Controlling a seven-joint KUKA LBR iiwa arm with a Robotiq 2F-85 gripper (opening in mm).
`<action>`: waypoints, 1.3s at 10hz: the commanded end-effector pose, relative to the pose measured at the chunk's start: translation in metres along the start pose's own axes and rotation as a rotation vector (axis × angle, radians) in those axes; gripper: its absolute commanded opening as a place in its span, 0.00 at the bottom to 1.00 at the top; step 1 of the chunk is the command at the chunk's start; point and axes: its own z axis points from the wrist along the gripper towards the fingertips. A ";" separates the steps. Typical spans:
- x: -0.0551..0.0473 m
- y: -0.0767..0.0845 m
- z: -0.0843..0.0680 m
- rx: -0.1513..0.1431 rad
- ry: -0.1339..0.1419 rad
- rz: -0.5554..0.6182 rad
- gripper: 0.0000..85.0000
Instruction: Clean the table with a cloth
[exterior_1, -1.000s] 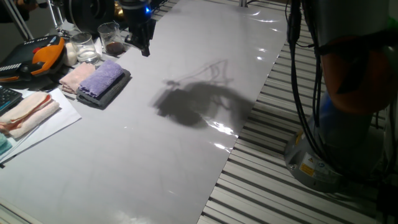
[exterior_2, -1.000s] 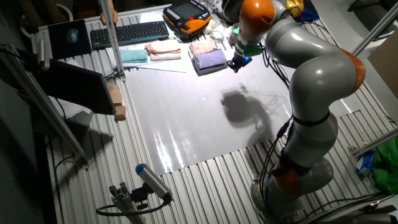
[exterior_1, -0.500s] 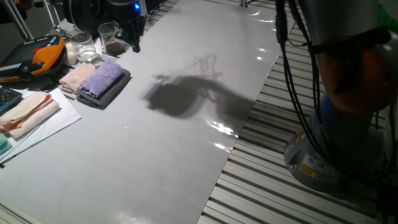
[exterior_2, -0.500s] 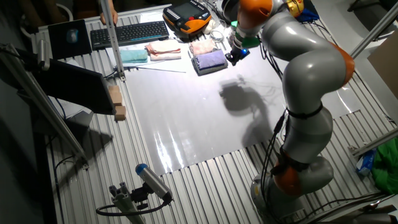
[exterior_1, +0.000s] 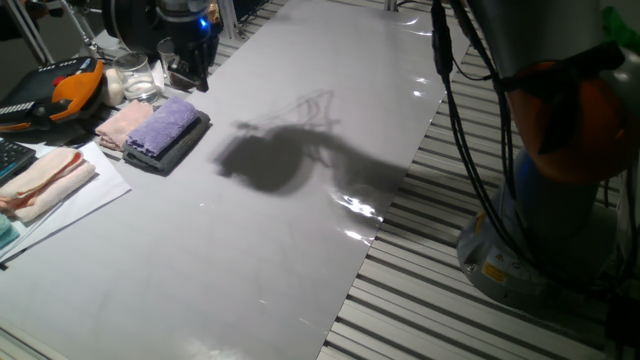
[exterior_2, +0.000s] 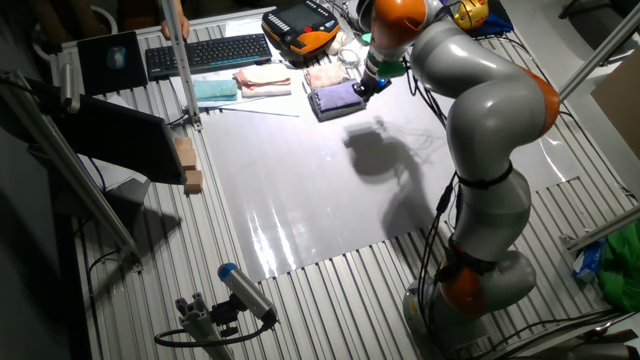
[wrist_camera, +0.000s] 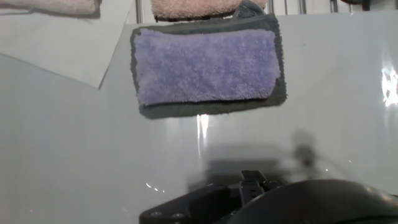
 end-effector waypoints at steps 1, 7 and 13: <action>-0.002 0.002 0.003 -0.001 -0.009 0.003 0.00; -0.028 0.001 0.012 0.002 -0.016 0.001 0.00; -0.030 0.000 0.015 -0.015 -0.005 -0.016 0.00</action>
